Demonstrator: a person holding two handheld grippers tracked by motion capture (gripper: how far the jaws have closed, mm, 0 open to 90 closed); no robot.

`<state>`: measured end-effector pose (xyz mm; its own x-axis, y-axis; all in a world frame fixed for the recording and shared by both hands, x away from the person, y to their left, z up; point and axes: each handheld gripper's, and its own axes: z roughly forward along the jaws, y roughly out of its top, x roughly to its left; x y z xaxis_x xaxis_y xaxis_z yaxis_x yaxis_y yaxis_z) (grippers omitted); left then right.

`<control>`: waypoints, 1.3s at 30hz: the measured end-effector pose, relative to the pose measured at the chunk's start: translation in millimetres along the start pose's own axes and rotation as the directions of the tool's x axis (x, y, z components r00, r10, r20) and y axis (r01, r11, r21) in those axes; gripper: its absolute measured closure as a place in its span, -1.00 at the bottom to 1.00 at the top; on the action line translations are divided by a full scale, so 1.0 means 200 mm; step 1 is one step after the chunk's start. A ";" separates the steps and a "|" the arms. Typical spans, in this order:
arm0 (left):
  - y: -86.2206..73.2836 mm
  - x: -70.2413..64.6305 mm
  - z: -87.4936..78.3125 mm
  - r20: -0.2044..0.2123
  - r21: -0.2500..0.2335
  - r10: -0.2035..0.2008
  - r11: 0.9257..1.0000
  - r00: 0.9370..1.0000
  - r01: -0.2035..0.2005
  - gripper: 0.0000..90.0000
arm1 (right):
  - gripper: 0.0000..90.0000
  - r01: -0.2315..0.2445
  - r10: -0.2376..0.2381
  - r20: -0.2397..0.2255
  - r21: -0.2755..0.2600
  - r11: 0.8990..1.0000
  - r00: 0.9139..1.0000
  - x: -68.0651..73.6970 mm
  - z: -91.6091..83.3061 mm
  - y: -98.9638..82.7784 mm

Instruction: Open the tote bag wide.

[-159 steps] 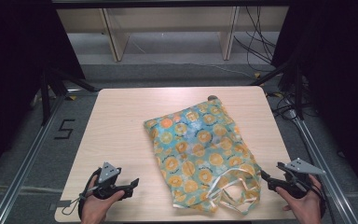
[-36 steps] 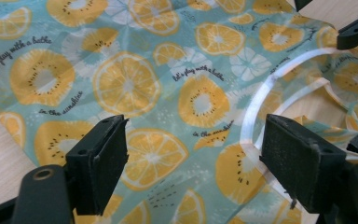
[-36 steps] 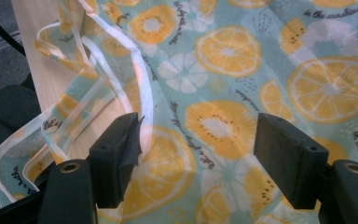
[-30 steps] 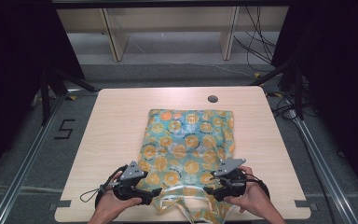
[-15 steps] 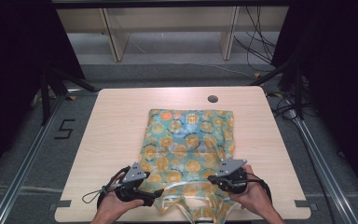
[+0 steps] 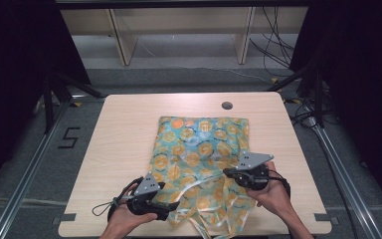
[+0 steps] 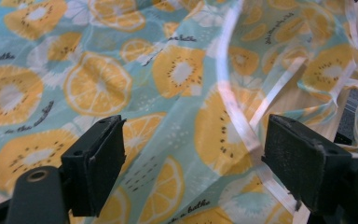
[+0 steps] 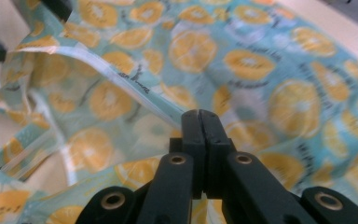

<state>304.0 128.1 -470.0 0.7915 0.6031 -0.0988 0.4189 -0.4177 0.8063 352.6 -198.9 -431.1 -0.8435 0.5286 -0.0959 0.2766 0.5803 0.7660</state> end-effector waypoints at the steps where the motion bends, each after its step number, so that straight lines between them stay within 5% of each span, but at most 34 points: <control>1: 0.01 0.00 0.01 0.004 0.011 0.003 1.000 1.000 -0.003 -0.57 | 1.00 0.019 -0.019 0.008 -0.011 1.000 1.000 -0.02 0.00 0.02; 5: 0.04 0.00 0.07 -0.021 0.003 -0.005 1.000 1.000 0.005 -0.57 | 1.00 0.015 -0.014 0.049 -0.027 1.000 0.999 -0.07 -0.02 0.07; 8: 0.08 0.02 0.12 -0.061 0.017 0.054 0.998 0.997 -0.053 -0.53 | 1.00 0.011 -0.008 0.069 -0.049 0.999 0.998 -0.11 -0.03 0.10; 9: 0.09 0.03 0.13 -0.082 0.018 0.087 0.996 0.993 -0.086 -0.46 | 1.00 -0.007 0.011 0.076 -0.058 0.998 0.997 -0.12 -0.04 0.10; 11: 0.13 0.05 0.15 -0.132 0.050 0.165 0.986 0.977 -0.160 -0.02 | 1.00 -0.012 0.018 0.088 -0.066 0.998 0.996 -0.14 -0.04 0.12; 14: 0.21 0.12 0.17 -0.173 -0.002 0.194 0.980 0.966 -0.197 0.51 | 1.00 -0.019 0.026 0.103 -0.075 0.997 0.994 -0.18 -0.05 0.13; 15: 0.25 0.14 0.16 -0.203 -0.019 0.206 0.976 0.957 -0.215 0.74 | 1.00 -0.023 0.032 0.107 -0.085 0.996 0.994 -0.20 -0.05 0.14; 17: 0.33 0.19 0.15 -0.245 -0.032 0.229 0.969 0.942 -0.244 0.89 | 1.00 -0.034 0.044 0.121 -0.084 0.996 0.992 -0.24 -0.05 0.15; 20: 0.46 0.28 0.15 -0.278 -0.077 0.194 0.972 0.941 -0.223 0.94 | 1.00 -0.047 0.060 0.140 -0.100 0.994 0.988 -0.32 -0.04 0.19; 21: 0.51 0.32 0.15 -0.297 -0.068 0.188 0.974 0.936 -0.218 0.94 | 1.00 -0.045 0.061 0.146 -0.108 0.993 0.987 -0.33 -0.03 0.21; 24: 0.61 0.42 0.19 -0.318 -0.085 0.136 0.981 0.938 -0.172 0.94 | 1.00 -0.074 0.088 0.174 -0.084 0.994 0.981 -0.42 0.01 0.27; 26: 0.68 0.50 0.24 -0.335 -0.046 0.122 0.988 0.934 -0.146 0.94 | 1.00 -0.070 0.085 0.199 -0.082 0.994 0.976 -0.48 0.05 0.29; 27: 0.70 0.53 0.25 -0.336 -0.011 0.159 0.985 0.928 -0.172 0.95 | 1.00 -0.064 0.075 0.206 -0.057 0.996 0.976 -0.51 0.07 0.31; 28: 0.71 0.56 0.29 -0.339 -0.026 0.126 0.989 0.933 -0.143 0.95 | 1.00 -0.078 0.084 0.203 -0.038 0.996 0.976 -0.52 0.08 0.31; 33: 0.73 0.71 0.44 -0.354 0.049 0.092 0.996 0.931 -0.080 0.95 | 0.94 -0.092 0.088 0.223 0.008 0.996 0.971 -0.60 0.18 0.30; 38: 0.66 0.83 0.55 -0.330 0.082 -0.003 0.996 0.944 0.032 0.95 | 0.39 -0.134 0.126 0.229 0.020 0.991 0.965 -0.60 0.20 0.30; 39: 0.64 0.85 0.56 -0.334 0.082 -0.027 0.995 0.942 0.057 0.94 | 0.34 -0.131 0.125 0.213 0.017 0.991 0.969 -0.59 0.18 0.31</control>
<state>542.0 100.5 -448.1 0.5858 0.8064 0.0803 0.4983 -0.4366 0.7490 485.5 -202.7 -394.3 -0.6845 0.7167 -0.1331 0.3925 0.5163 0.7611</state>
